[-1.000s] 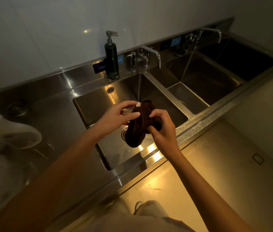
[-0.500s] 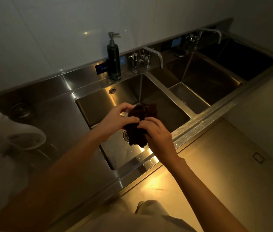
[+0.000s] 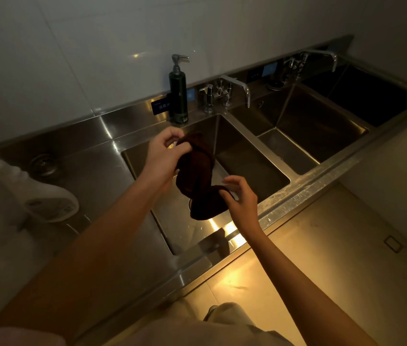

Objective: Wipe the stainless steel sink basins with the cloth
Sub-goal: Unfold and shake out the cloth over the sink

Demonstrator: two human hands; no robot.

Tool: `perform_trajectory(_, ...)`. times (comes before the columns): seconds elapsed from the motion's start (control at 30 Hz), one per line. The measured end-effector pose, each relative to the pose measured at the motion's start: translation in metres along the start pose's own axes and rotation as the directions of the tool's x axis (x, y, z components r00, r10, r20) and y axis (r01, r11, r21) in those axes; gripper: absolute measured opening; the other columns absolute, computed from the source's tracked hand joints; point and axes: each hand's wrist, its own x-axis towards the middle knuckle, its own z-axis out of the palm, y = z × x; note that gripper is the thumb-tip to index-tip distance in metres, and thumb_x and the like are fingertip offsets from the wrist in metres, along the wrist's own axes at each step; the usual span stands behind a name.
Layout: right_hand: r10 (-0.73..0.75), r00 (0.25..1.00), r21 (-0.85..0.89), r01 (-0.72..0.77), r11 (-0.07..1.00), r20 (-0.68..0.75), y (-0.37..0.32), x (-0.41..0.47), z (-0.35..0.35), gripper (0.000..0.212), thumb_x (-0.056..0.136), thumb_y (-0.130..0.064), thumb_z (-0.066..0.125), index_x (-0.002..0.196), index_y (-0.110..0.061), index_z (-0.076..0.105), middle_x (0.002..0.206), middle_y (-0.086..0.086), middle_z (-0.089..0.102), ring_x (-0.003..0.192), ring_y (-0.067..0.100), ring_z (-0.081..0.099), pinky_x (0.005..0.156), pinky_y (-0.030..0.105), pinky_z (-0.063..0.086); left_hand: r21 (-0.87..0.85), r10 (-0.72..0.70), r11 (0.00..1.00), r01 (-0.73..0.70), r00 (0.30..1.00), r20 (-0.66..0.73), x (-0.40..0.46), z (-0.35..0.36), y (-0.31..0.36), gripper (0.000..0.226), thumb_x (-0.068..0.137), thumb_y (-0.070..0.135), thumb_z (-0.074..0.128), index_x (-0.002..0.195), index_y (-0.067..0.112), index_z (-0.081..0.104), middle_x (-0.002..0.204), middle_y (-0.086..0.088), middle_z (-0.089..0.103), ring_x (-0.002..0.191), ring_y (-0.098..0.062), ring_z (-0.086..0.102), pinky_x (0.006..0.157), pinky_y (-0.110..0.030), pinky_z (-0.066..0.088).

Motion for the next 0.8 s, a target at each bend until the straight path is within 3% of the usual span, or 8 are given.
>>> perform_trajectory(0.13, 0.112, 0.993, 0.057, -0.114, 0.992, 0.036, 0.0, 0.0, 0.008, 0.026, 0.089, -0.002, 0.061, 0.109, -0.016, 0.055, 0.112, 0.003, 0.063, 0.105, 0.016, 0.063, 0.089, 0.029, 0.056, 0.053, 0.055, 0.997, -0.056, 0.998, 0.016, 0.005, 0.002, 0.017, 0.024, 0.082, -0.006, 0.056, 0.078, 0.017, 0.057, 0.095, -0.003, 0.056, 0.09, -0.018, 0.058, 0.063, -0.021, 0.053)
perform_trajectory(0.27, 0.176, 0.976, 0.004, -0.178, 0.984, 0.131, 0.0, 0.004, 0.003, 0.023, 0.09, 0.0, 0.058, 0.109, -0.013, 0.059, 0.106, -0.002, 0.062, 0.107, 0.019, 0.063, 0.09, 0.032, 0.055, 0.078, 0.062, 0.995, -0.059, 0.997, -0.036, 0.011, -0.013, 0.023, 0.022, 0.083, -0.004, 0.058, 0.082, 0.017, 0.059, 0.1, -0.005, 0.057, 0.096, -0.02, 0.059, 0.07, -0.022, 0.053)
perform_trajectory(0.33, 0.137, 0.985, -0.066, -0.13, 0.989, 0.107, -0.004, 0.007, -0.003, 0.02, 0.091, -0.002, 0.057, 0.107, -0.01, 0.063, 0.102, -0.003, 0.063, 0.103, 0.017, 0.064, 0.09, 0.029, 0.054, 0.111, 0.04, 0.993, -0.03, 0.995, -0.09, 0.016, -0.025, 0.02, 0.02, 0.084, -0.001, 0.06, 0.084, 0.02, 0.06, 0.107, -0.009, 0.058, 0.101, -0.022, 0.059, 0.071, -0.023, 0.052)
perform_trajectory(0.4, 0.046, 0.993, -0.09, -0.037, 0.995, 0.107, -0.016, 0.013, -0.011, 0.018, 0.091, -0.003, 0.056, 0.104, -0.011, 0.065, 0.097, -0.008, 0.063, 0.095, 0.004, 0.063, 0.088, 0.024, 0.054, 0.124, -0.001, 0.992, 0.016, 0.993, -0.119, 0.021, -0.036, 0.013, 0.02, 0.084, 0.001, 0.061, 0.088, 0.021, 0.061, 0.115, -0.012, 0.057, 0.104, -0.022, 0.058, 0.071, -0.022, 0.052)
perform_trajectory(0.5, -0.104, 0.971, -0.13, 0.134, 0.982, 0.213, -0.046, 0.027, -0.022, 0.019, 0.091, -0.007, 0.057, 0.104, -0.018, 0.066, 0.094, -0.019, 0.061, 0.09, -0.011, 0.059, 0.077, 0.01, 0.051, 0.148, -0.065, 0.985, 0.089, 0.985, -0.159, 0.026, -0.047, -0.002, 0.019, 0.086, 0.004, 0.061, 0.093, 0.021, 0.061, 0.117, -0.012, 0.057, 0.104, -0.022, 0.059, 0.068, -0.021, 0.051)
perform_trajectory(0.6, -0.178, 0.926, -0.148, 0.238, 0.96, 0.333, -0.075, 0.04, -0.028, 0.019, 0.092, -0.009, 0.057, 0.106, -0.02, 0.065, 0.099, -0.02, 0.059, 0.096, -0.008, 0.057, 0.081, 0.012, 0.05, 0.166, -0.126, 0.974, 0.153, 0.978, -0.165, 0.028, -0.05, -0.015, 0.017, 0.089, 0.008, 0.06, 0.1, 0.02, 0.06, 0.118, -0.011, 0.058, 0.105, -0.022, 0.059, 0.072, -0.025, 0.052)
perform_trajectory(0.73, -0.215, 0.891, -0.188, 0.309, 0.932, 0.399, -0.1, 0.056, -0.028, 0.022, 0.091, -0.01, 0.057, 0.107, -0.024, 0.064, 0.1, -0.022, 0.057, 0.1, -0.005, 0.055, 0.088, 0.018, 0.046, 0.252, -0.315, 0.916, 0.313, 0.948, -0.033, 0.024, -0.048, -0.018, 0.015, 0.091, 0.025, 0.061, 0.106, 0.026, 0.057, 0.117, -0.008, 0.058, 0.103, -0.022, 0.06, 0.07, -0.028, 0.056)
perform_trajectory(0.8, -0.228, 0.889, -0.189, 0.322, 0.927, 0.398, -0.107, 0.066, -0.029, 0.027, 0.091, -0.009, 0.056, 0.107, -0.029, 0.062, 0.102, -0.024, 0.056, 0.105, -0.003, 0.054, 0.09, 0.022, 0.046, 0.46, -0.383, 0.827, 0.322, 0.923, 0.044, 0.022, -0.049, -0.015, 0.033, 0.09, 0.036, 0.061, 0.121, 0.026, 0.051, 0.125, -0.007, 0.054, 0.108, -0.023, 0.057, 0.084, -0.038, 0.054)
